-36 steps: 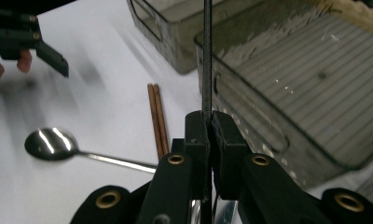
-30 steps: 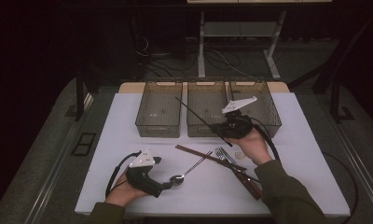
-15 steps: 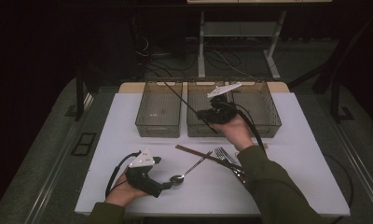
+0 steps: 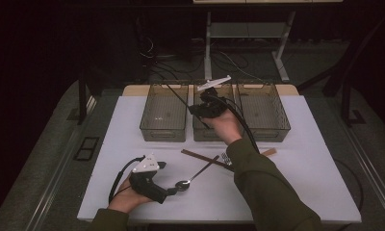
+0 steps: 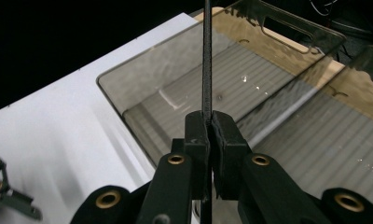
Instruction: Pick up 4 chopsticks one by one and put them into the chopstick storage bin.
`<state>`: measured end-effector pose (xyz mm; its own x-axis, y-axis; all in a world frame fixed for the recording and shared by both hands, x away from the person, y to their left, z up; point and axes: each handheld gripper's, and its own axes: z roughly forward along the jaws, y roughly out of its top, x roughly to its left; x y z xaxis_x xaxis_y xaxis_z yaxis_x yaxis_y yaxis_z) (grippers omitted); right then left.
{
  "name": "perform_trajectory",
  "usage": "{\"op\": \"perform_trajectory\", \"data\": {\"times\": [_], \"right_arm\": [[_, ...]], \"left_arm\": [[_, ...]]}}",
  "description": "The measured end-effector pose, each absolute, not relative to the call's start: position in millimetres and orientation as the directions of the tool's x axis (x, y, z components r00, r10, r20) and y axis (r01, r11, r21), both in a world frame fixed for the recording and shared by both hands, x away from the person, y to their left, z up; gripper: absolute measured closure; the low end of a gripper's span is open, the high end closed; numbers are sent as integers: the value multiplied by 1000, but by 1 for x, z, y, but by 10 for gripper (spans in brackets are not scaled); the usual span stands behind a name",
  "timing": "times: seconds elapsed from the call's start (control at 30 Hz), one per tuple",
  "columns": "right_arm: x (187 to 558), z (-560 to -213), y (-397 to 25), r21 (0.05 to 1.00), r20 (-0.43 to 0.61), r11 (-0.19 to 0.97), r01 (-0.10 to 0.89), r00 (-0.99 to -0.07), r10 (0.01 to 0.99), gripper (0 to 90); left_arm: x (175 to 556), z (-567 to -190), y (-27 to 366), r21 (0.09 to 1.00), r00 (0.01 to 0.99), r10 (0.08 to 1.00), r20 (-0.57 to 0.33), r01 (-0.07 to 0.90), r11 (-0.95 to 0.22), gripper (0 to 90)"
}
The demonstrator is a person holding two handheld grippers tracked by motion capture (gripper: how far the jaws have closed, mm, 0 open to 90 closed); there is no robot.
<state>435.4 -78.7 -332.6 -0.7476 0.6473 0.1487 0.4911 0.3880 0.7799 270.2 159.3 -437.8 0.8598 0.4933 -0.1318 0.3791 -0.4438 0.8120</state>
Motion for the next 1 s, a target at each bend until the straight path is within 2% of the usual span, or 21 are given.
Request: {"op": "perform_trajectory", "data": {"times": [0.6, 1.0], "right_arm": [[460, -341, -17, 766, 150, 398, 505, -743, 653, 856], [471, -366, 8, 747, 160, 404, 528, -733, 661, 855]], "left_arm": [[270, -437, 160, 816, 868, 481, -121, 363, -450, 0], [270, -436, 162, 814, 873, 474, -117, 357, -458, 0]]}}
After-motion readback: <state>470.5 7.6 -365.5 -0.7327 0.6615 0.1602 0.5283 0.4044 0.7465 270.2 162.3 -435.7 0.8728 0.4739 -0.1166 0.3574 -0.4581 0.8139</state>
